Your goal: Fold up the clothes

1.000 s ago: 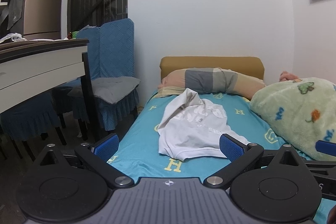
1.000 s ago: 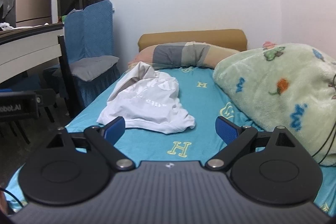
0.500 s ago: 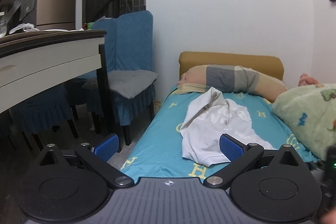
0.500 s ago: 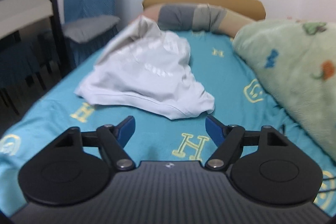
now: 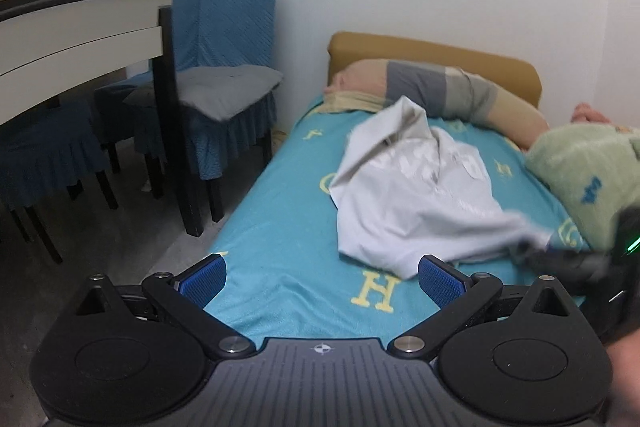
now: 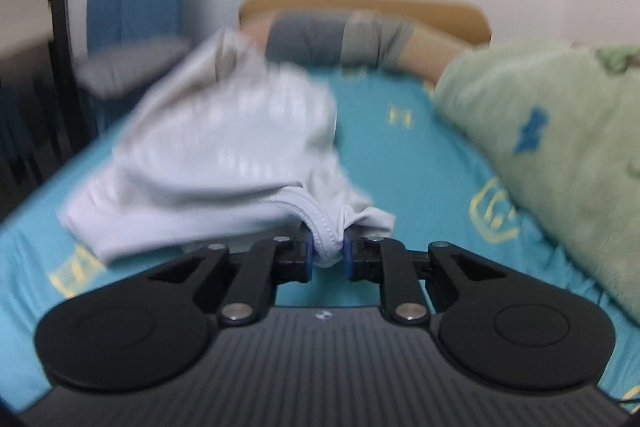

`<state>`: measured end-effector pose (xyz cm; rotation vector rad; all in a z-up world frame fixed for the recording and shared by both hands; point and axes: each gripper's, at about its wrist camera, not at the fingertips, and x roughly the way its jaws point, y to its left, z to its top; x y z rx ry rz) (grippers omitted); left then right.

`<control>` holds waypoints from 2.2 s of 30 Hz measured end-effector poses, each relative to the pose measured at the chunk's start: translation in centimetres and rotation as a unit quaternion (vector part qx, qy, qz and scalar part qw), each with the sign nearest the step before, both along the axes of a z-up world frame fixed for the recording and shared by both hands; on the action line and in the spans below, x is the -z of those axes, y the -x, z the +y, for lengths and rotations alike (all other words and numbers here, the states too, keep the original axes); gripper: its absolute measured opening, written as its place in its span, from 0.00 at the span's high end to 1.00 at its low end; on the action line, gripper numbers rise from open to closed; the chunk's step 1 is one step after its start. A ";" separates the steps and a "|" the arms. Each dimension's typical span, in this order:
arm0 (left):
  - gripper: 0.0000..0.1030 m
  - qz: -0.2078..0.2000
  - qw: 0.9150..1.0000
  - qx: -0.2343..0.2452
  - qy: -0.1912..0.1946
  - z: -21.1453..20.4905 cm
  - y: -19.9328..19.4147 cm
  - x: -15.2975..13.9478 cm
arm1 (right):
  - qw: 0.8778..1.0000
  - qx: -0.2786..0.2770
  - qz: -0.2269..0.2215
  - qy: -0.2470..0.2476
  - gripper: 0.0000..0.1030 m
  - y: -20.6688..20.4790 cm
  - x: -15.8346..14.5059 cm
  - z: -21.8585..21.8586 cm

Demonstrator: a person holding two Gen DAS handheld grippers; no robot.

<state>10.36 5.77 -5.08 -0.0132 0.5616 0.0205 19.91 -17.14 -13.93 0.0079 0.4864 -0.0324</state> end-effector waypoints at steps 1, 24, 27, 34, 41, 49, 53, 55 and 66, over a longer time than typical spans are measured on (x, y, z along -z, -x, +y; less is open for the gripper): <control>0.00 -0.005 1.000 0.008 -0.002 -0.3 0.2 0.0 | 1.000 -0.004 -0.016 0.000 0.84 0.6 -1.1 -0.2; 0.00 -0.175 0.972 0.156 -0.036 -10.8 7.4 -0.2 | 0.973 -0.121 -0.182 -0.074 0.85 19.4 -14.7 -2.0; 0.00 -0.174 0.978 0.115 -0.032 -10.9 6.1 0.2 | 0.972 -0.127 -0.181 -0.084 0.85 19.2 -14.2 -2.5; 0.00 -0.098 0.988 0.117 0.030 -9.5 3.7 1.8 | 0.971 -0.119 -0.178 -0.103 0.85 18.7 -13.4 -3.1; 0.00 -0.105 0.978 0.179 -0.008 -11.8 3.3 3.2 | 0.977 -0.099 -0.158 -0.107 0.85 18.1 -12.7 -3.5; 0.00 -0.141 0.988 0.066 -0.012 -9.9 1.9 3.1 | 0.981 -0.063 -0.159 -0.092 0.85 18.1 -12.3 -4.3; 0.00 -0.170 0.985 -0.014 -0.004 -7.9 1.5 2.4 | 0.986 -0.054 -0.133 -0.086 0.84 17.1 -11.2 -4.5; 0.00 -0.183 0.982 -0.043 -0.007 -7.1 1.4 1.9 | 0.991 -0.053 -0.100 -0.075 0.81 16.3 -10.0 -4.1; 0.00 -0.207 0.977 -0.023 -0.044 -8.4 3.7 -0.1 | 1.000 -0.006 0.017 0.009 0.31 11.5 -3.9 -2.2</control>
